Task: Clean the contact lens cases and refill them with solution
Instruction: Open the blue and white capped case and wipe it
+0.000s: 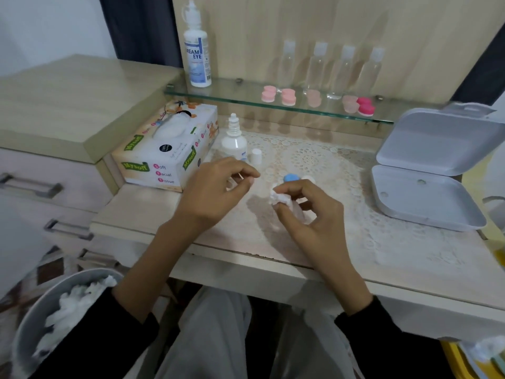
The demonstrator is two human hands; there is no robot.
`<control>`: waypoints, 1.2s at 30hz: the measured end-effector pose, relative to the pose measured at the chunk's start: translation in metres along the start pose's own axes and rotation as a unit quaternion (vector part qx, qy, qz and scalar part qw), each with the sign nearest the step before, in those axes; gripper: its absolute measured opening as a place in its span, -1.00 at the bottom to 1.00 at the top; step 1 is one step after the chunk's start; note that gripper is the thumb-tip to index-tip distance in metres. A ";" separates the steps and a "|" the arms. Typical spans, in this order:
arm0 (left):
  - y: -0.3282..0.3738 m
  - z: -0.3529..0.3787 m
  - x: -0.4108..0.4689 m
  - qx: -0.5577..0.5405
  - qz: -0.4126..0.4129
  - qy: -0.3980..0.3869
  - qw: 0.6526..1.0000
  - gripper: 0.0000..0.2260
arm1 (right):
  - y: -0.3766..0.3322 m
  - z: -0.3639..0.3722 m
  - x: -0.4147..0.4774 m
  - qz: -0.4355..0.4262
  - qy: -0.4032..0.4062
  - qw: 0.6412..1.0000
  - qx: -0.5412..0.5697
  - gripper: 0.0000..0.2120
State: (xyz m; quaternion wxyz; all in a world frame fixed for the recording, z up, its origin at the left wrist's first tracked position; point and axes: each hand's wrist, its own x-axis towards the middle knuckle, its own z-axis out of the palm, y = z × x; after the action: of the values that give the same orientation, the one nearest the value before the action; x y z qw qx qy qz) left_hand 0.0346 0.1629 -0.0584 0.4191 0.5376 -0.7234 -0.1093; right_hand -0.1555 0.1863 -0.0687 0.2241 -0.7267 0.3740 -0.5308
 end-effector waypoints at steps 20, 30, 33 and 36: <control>-0.090 -0.163 -0.107 0.095 -0.083 0.131 0.983 -0.87 | -0.070 0.170 -0.022 -0.035 -0.179 0.973 0.141 -0.84; -0.143 -0.205 -0.170 0.108 -0.156 0.161 0.969 -0.85 | -0.084 0.263 -0.055 -0.066 -0.297 0.943 0.131 -0.88; -0.163 -0.208 -0.189 0.120 -0.184 0.162 0.962 -0.84 | -0.074 0.292 -0.071 -0.052 -0.344 0.931 0.113 -0.90; -0.180 -0.207 -0.206 0.133 -0.221 0.165 0.952 -0.84 | -0.062 0.319 -0.087 -0.046 -0.380 0.921 0.069 -0.89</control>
State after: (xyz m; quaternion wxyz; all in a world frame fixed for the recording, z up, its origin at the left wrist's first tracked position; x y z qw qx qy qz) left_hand 0.3228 0.3309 -0.1394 0.4227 0.7457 -0.5148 -0.0113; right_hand 0.1491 0.2694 -0.1837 0.3744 -0.8730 0.1896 -0.2485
